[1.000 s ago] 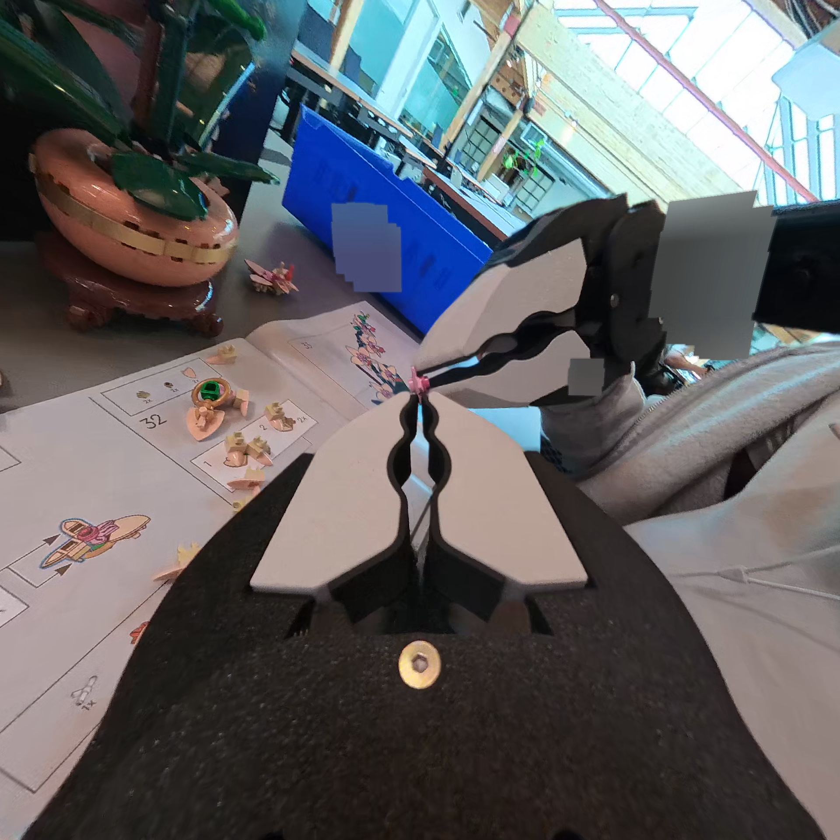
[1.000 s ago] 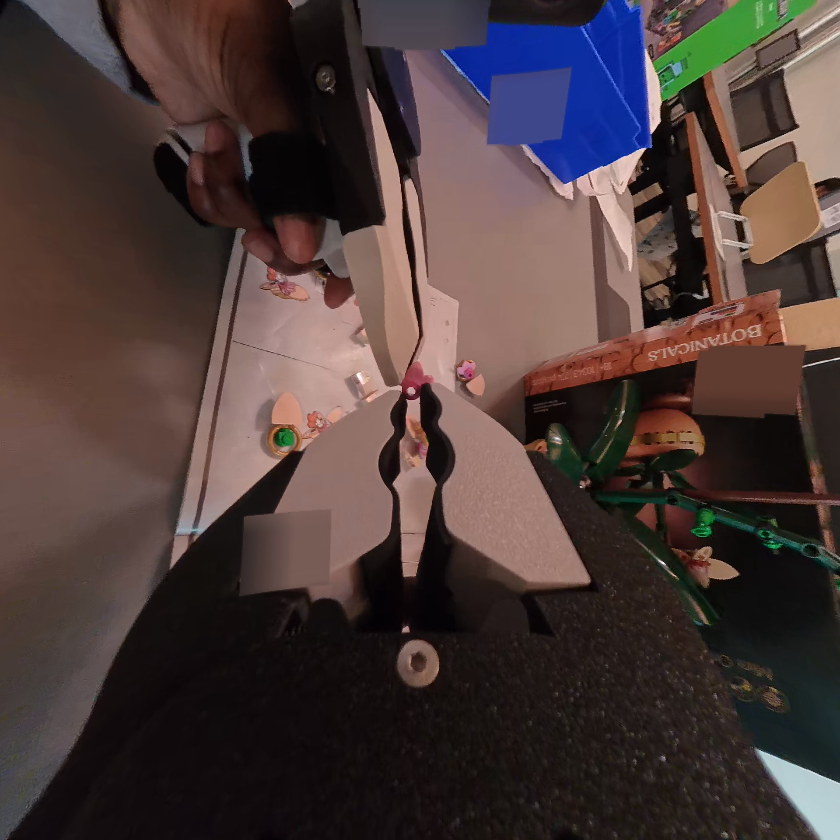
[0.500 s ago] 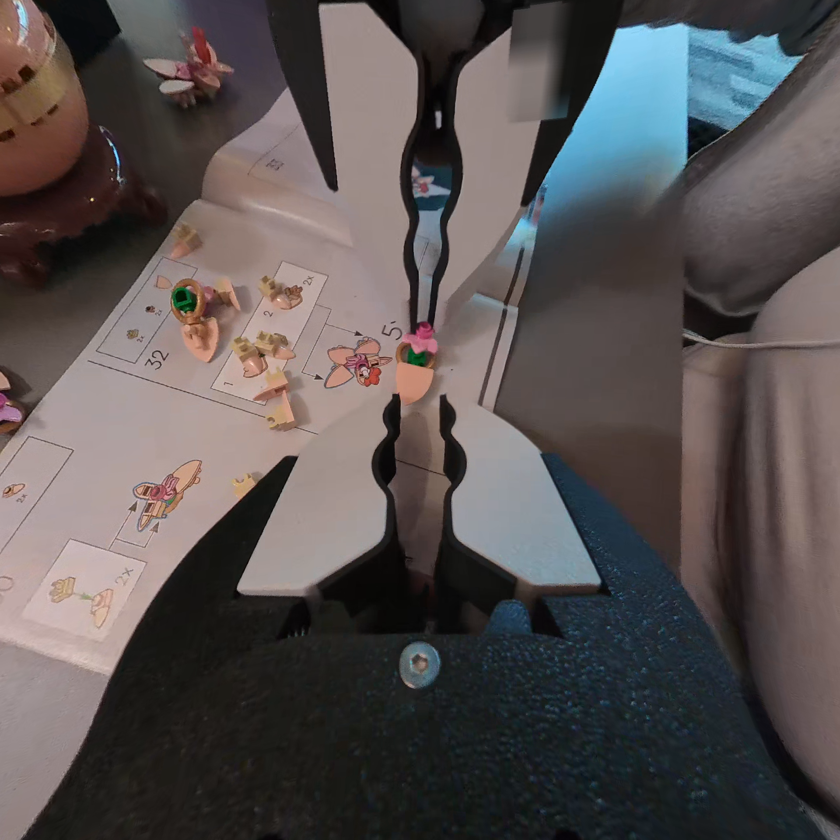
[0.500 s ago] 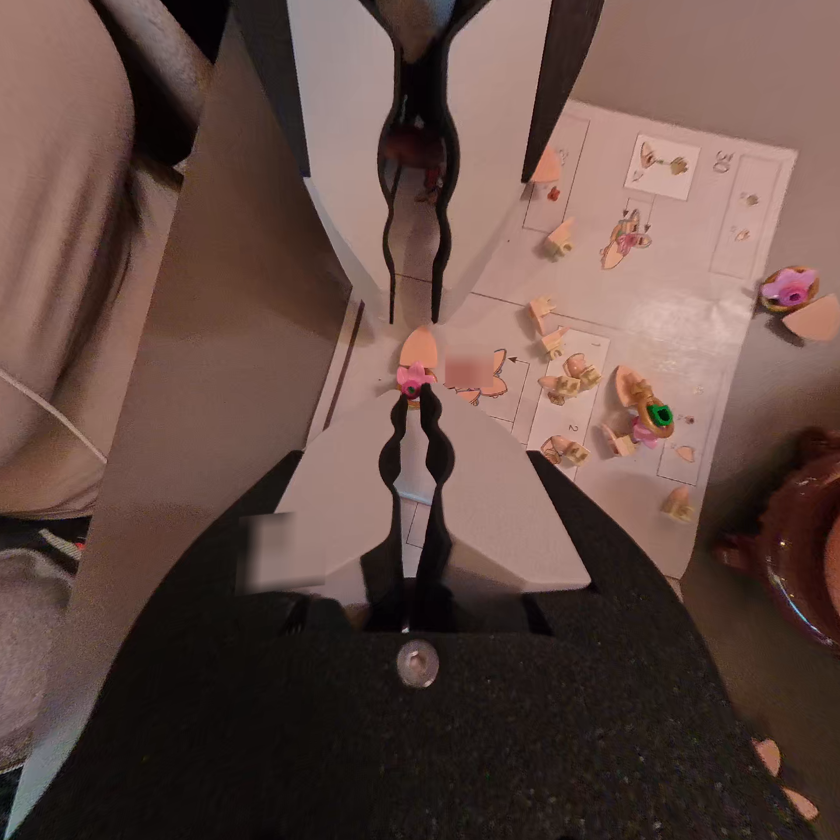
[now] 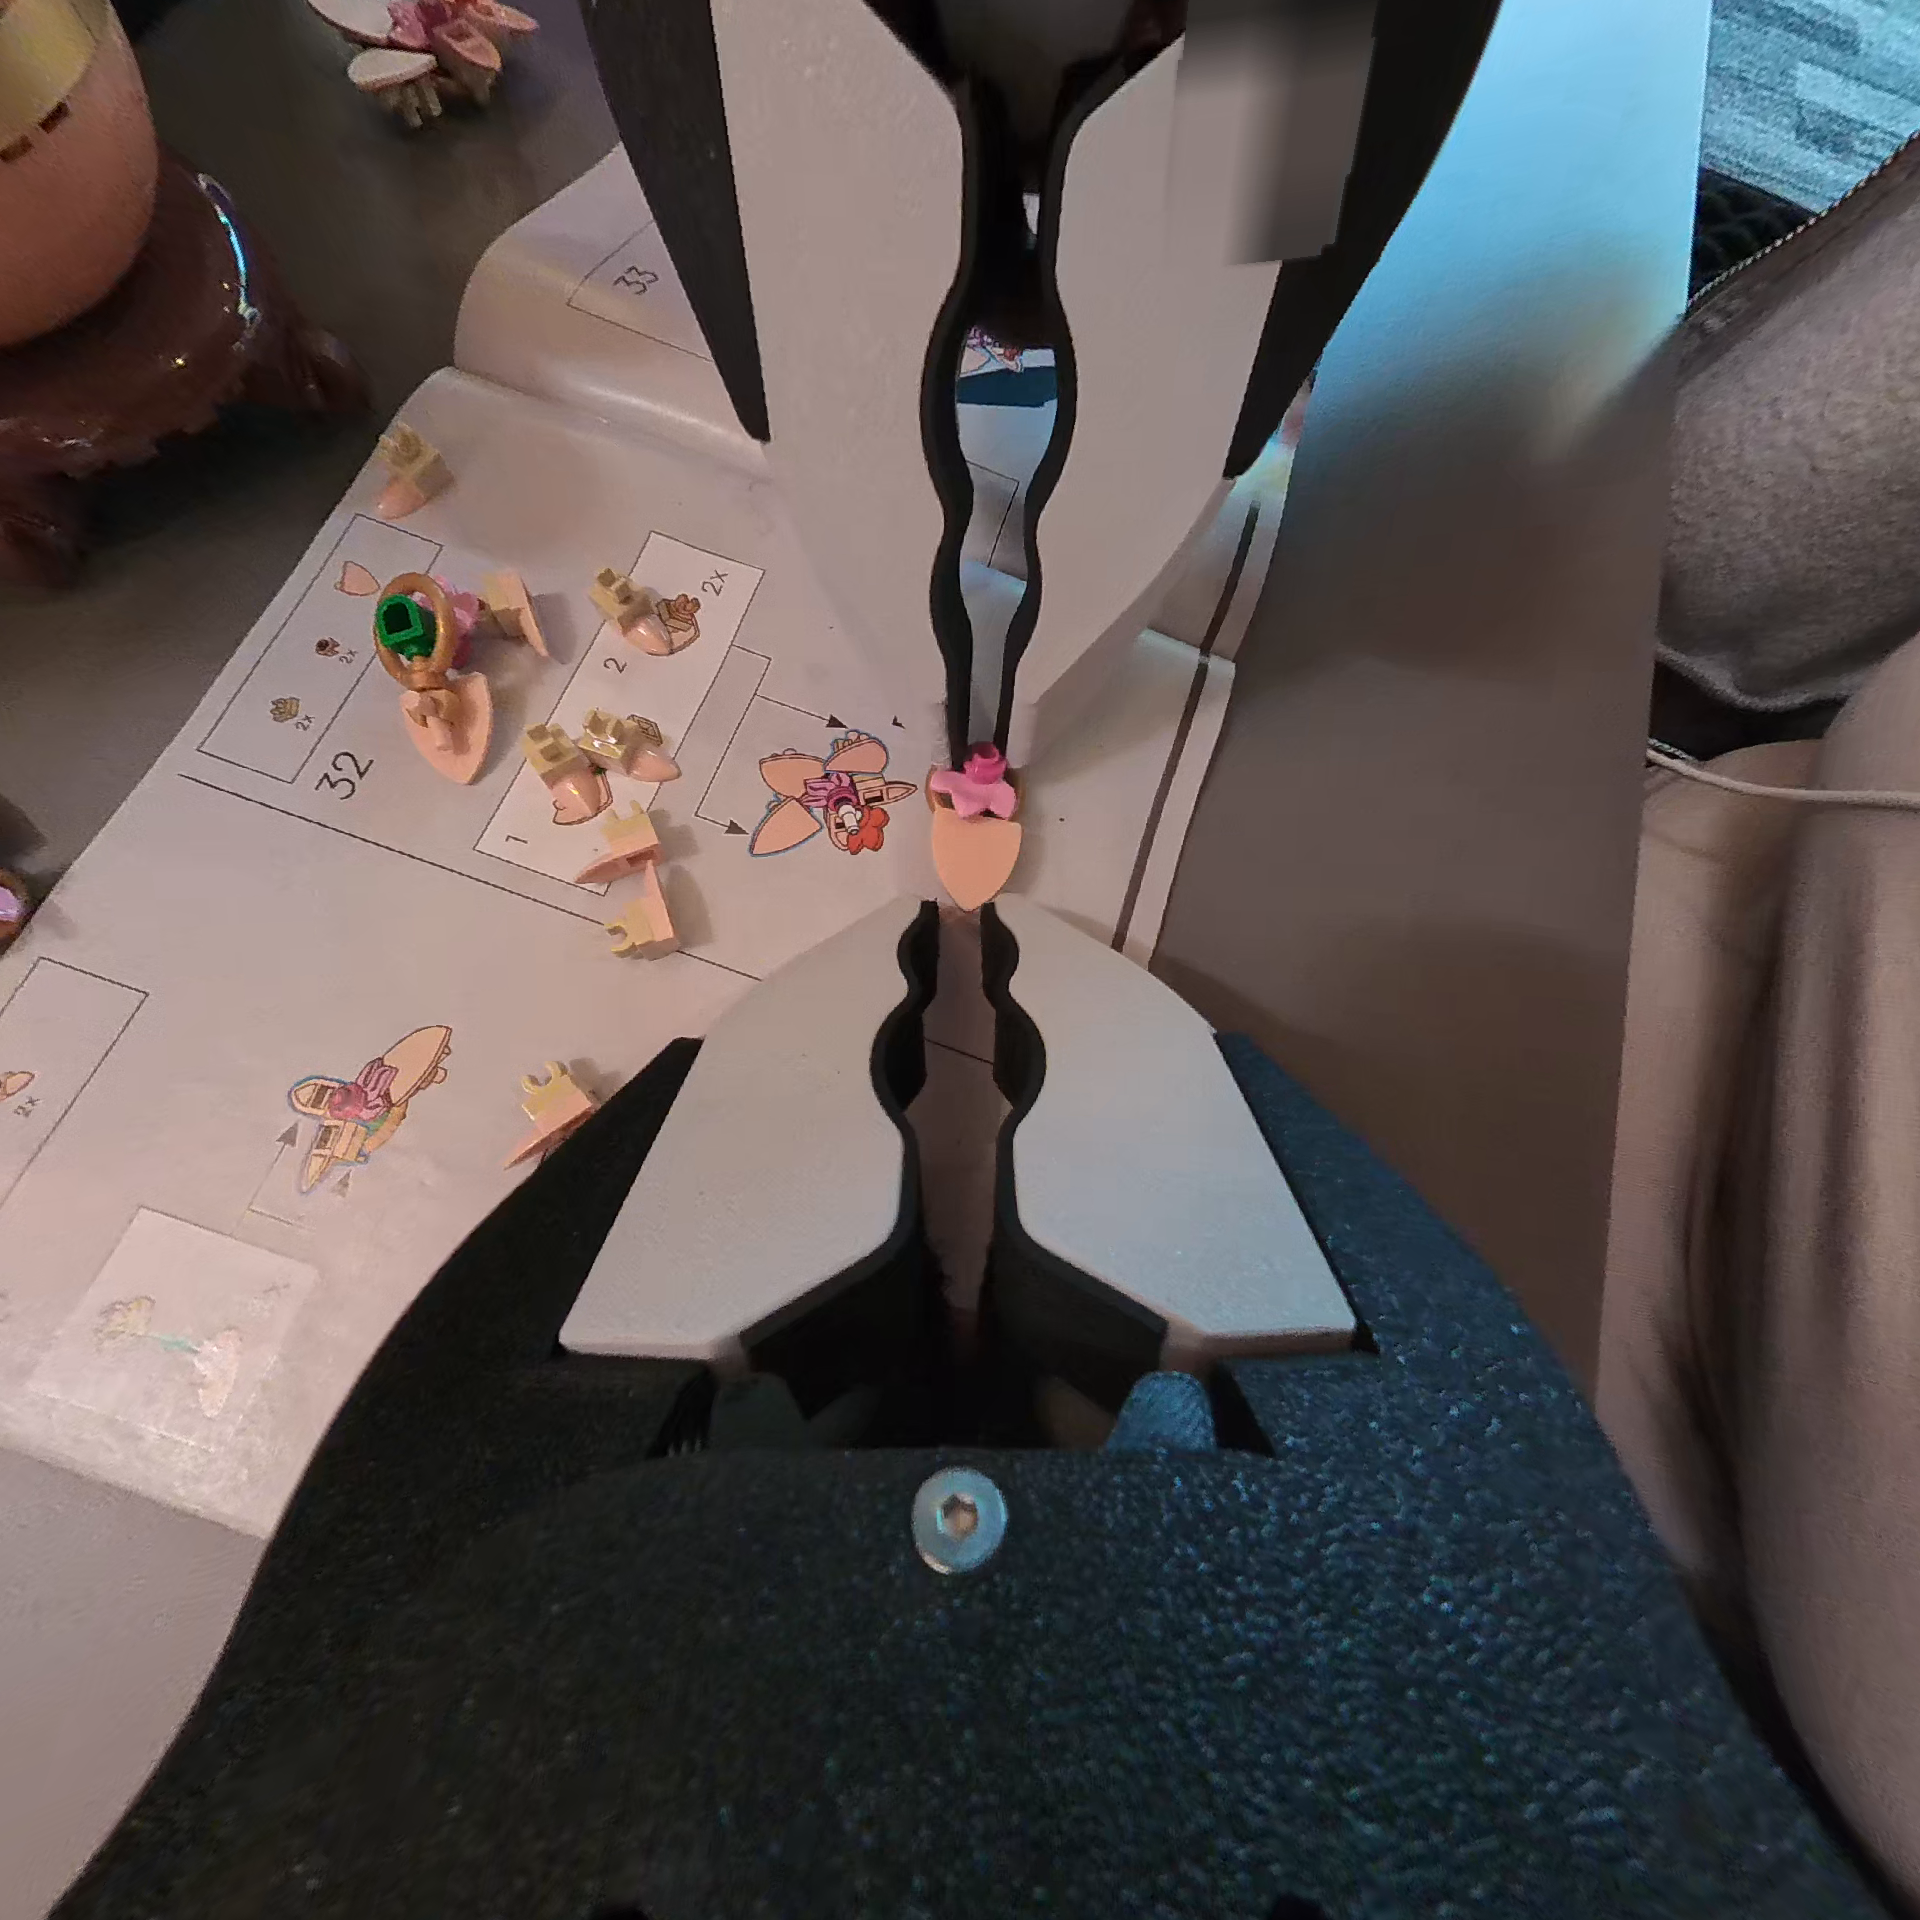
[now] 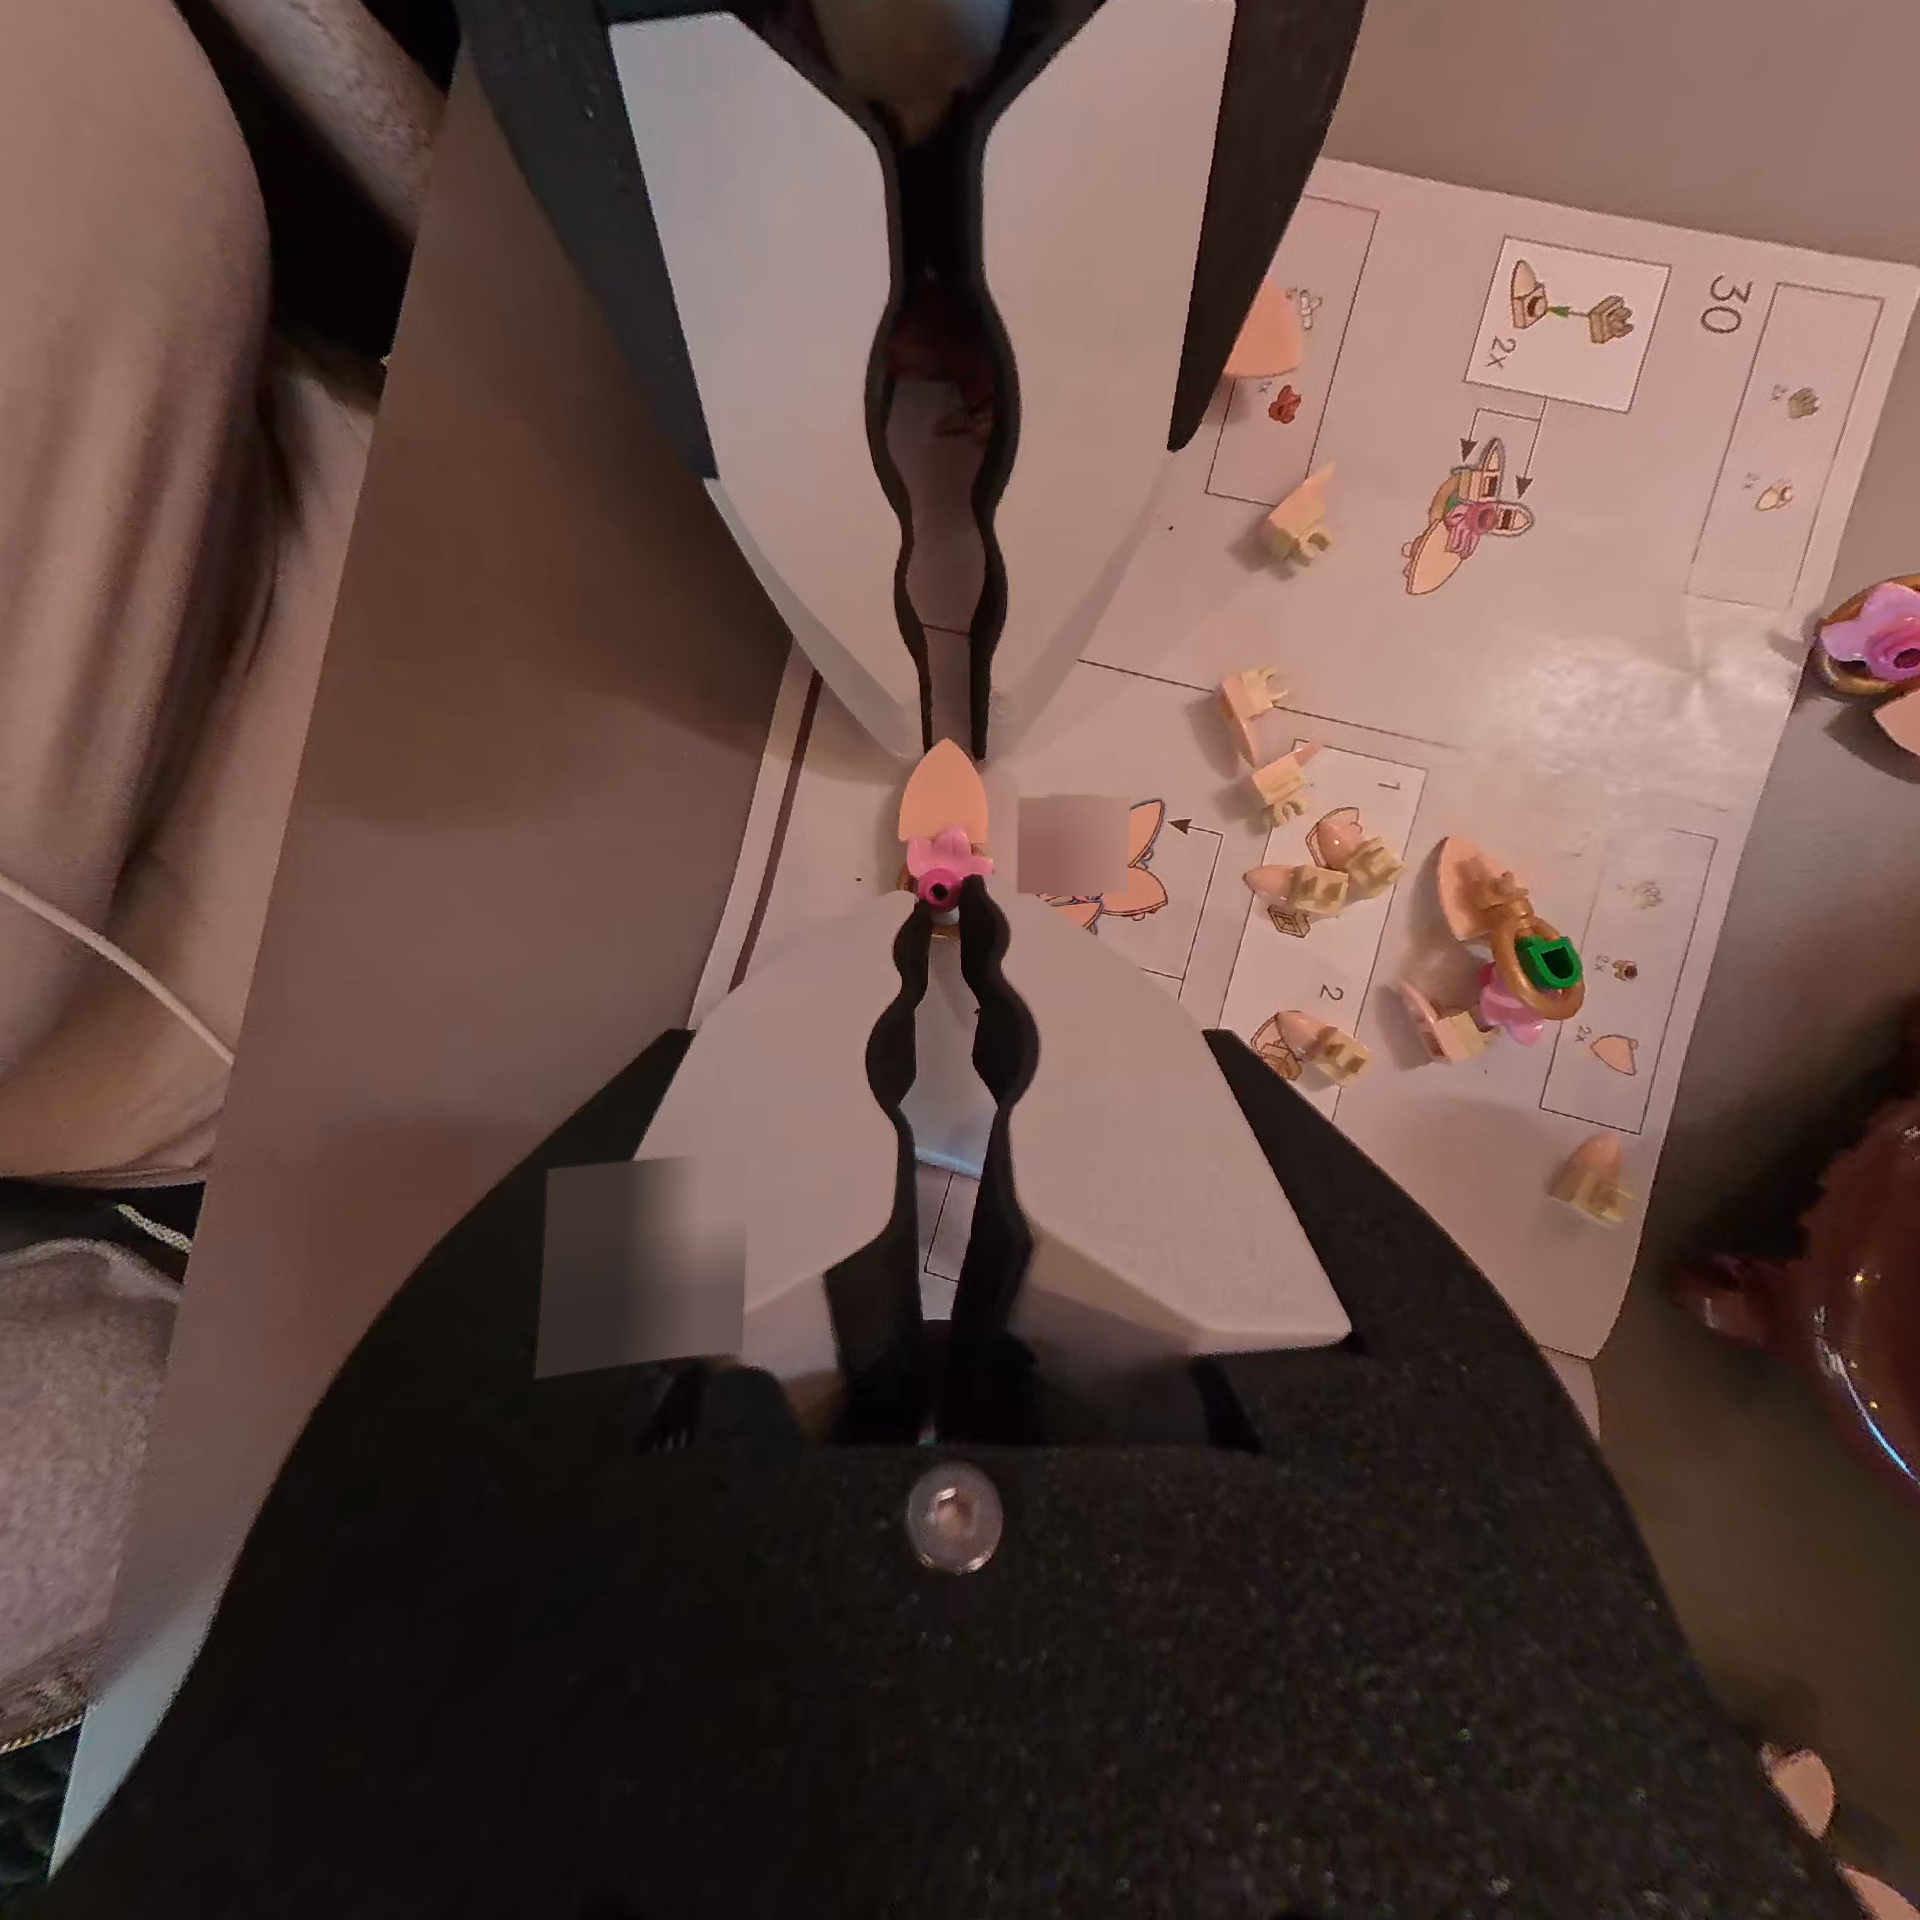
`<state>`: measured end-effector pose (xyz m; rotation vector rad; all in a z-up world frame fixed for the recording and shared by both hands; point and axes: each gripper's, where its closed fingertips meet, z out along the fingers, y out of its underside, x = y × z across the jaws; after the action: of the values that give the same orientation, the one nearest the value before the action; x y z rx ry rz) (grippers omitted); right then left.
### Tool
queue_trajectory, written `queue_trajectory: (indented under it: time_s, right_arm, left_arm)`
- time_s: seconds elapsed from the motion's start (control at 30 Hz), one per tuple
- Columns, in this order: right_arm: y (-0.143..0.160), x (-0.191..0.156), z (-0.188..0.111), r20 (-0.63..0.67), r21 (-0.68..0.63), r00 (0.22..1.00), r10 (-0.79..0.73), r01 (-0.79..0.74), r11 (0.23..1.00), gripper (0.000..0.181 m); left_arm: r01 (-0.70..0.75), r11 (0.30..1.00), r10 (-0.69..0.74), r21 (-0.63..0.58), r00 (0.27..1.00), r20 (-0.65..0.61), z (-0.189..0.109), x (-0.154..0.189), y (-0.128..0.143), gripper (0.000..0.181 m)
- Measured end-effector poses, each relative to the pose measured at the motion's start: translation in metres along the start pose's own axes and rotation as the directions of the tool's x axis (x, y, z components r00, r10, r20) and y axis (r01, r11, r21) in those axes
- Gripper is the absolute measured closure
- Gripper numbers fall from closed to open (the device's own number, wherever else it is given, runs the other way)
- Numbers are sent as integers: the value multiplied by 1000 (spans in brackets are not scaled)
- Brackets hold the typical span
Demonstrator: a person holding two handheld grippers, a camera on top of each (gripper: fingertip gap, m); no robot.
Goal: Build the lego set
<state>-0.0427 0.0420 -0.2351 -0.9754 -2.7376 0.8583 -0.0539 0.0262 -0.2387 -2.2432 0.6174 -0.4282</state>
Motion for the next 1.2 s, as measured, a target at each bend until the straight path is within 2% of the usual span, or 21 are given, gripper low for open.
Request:
queue_trajectory:
  time_s: [1.2]
  right_arm:
    - [2, 0, -2, -14, -62, 1000, -13, 12, 998, 176]
  left_arm:
    - [45, 999, -45, -4, 999, 7, 2, -1, -1, 176]
